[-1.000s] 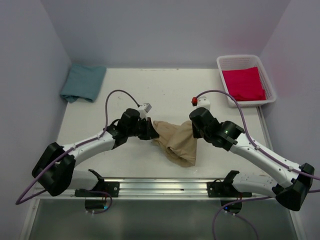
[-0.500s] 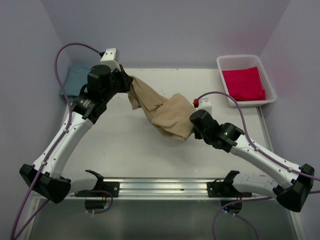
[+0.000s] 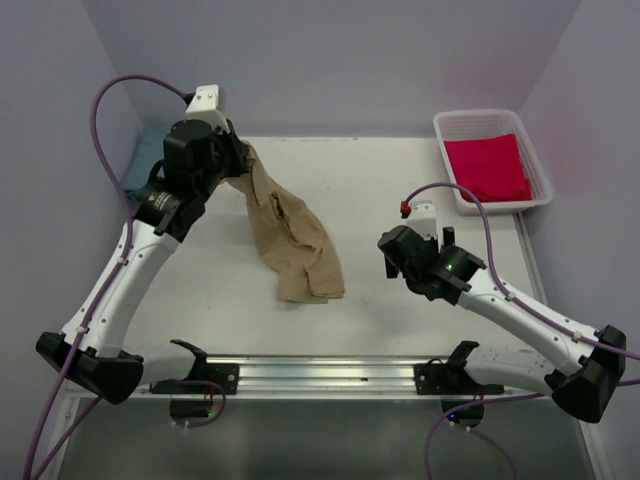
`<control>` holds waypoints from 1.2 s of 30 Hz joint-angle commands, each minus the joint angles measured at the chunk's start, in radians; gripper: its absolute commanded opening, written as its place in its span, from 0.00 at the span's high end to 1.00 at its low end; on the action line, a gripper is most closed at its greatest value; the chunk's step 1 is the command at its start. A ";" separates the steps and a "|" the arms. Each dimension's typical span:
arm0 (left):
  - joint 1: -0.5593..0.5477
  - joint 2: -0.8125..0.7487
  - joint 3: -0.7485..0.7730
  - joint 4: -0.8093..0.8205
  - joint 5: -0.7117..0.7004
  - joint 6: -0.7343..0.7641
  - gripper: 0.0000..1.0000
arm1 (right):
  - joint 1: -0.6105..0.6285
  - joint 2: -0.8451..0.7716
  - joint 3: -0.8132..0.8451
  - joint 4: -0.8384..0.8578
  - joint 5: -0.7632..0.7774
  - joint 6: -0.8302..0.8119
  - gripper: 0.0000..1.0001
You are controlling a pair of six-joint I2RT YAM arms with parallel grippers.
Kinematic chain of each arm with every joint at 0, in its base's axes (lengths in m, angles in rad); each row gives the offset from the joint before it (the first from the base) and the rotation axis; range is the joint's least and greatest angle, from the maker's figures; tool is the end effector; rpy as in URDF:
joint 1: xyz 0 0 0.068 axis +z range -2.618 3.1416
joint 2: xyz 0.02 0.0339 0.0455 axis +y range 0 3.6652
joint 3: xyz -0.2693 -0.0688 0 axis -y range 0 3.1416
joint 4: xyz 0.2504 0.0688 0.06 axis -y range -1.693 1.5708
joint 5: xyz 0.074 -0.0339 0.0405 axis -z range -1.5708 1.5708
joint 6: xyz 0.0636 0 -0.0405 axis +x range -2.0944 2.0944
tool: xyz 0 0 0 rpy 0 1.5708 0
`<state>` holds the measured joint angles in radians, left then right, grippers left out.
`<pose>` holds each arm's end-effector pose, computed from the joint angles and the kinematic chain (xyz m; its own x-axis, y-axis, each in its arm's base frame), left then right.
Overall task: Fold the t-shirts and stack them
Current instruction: Flatten out the tshirt
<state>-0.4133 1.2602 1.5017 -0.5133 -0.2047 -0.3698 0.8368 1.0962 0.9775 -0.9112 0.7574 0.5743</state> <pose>0.2779 -0.1077 0.4515 -0.3066 -0.2520 -0.9179 0.1106 0.9484 -0.2973 0.1762 0.1301 0.2799 -0.6465 -0.1273 -0.7522 0.0579 0.9749 -0.2148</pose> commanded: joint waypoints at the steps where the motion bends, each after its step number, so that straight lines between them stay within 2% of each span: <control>1: 0.008 -0.019 0.057 0.018 0.042 0.011 1.00 | 0.001 -0.050 0.046 0.044 0.050 0.013 0.01; 4: 0.008 -0.016 0.086 0.006 0.076 0.009 1.00 | -0.001 -0.059 0.059 0.161 -0.038 -0.045 0.06; 6: 0.008 -0.010 0.118 -0.014 0.093 0.008 1.00 | -0.002 -0.055 0.040 0.317 -0.183 -0.108 0.15; 7: 0.008 -0.008 0.130 -0.024 0.112 0.008 1.00 | -0.002 -0.042 0.033 0.363 -0.228 -0.120 0.28; 8: 0.008 -0.005 0.140 -0.037 0.123 0.006 1.00 | -0.004 -0.027 0.033 0.438 -0.292 -0.134 0.35; 9: 0.008 -0.004 0.158 -0.043 0.134 0.006 1.00 | -0.004 0.028 0.039 0.463 -0.325 -0.137 0.48; 11: 0.008 -0.002 0.179 -0.068 0.157 0.008 0.90 | -0.007 0.100 0.078 0.512 -0.415 -0.148 0.54; 12: 0.008 -0.004 0.181 -0.074 0.157 0.006 0.87 | -0.011 0.193 0.095 0.521 -0.444 -0.148 0.60; 14: 0.007 -0.013 0.170 -0.086 0.157 0.002 0.80 | -0.018 0.279 0.138 0.549 -0.499 -0.145 0.63; 23: 0.008 -0.099 0.080 -0.082 0.120 -0.009 0.78 | -0.019 0.563 0.173 0.704 -0.720 -0.097 0.69; 29: 0.008 -0.110 0.051 -0.071 0.113 -0.008 0.78 | -0.019 0.631 0.153 0.750 -0.793 -0.073 0.78; 33: 0.008 -0.127 0.019 -0.050 0.125 -0.017 0.78 | -0.019 0.656 0.142 0.755 -0.822 -0.065 0.80; 36: 0.008 -0.119 -0.038 -0.027 0.238 -0.020 0.76 | -0.018 0.642 0.129 0.744 -0.816 -0.067 0.79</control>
<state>-0.4122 1.1511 1.5028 -0.5819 -0.0544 -0.3828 0.8234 1.7451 1.1080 -0.2016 -0.0273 0.4942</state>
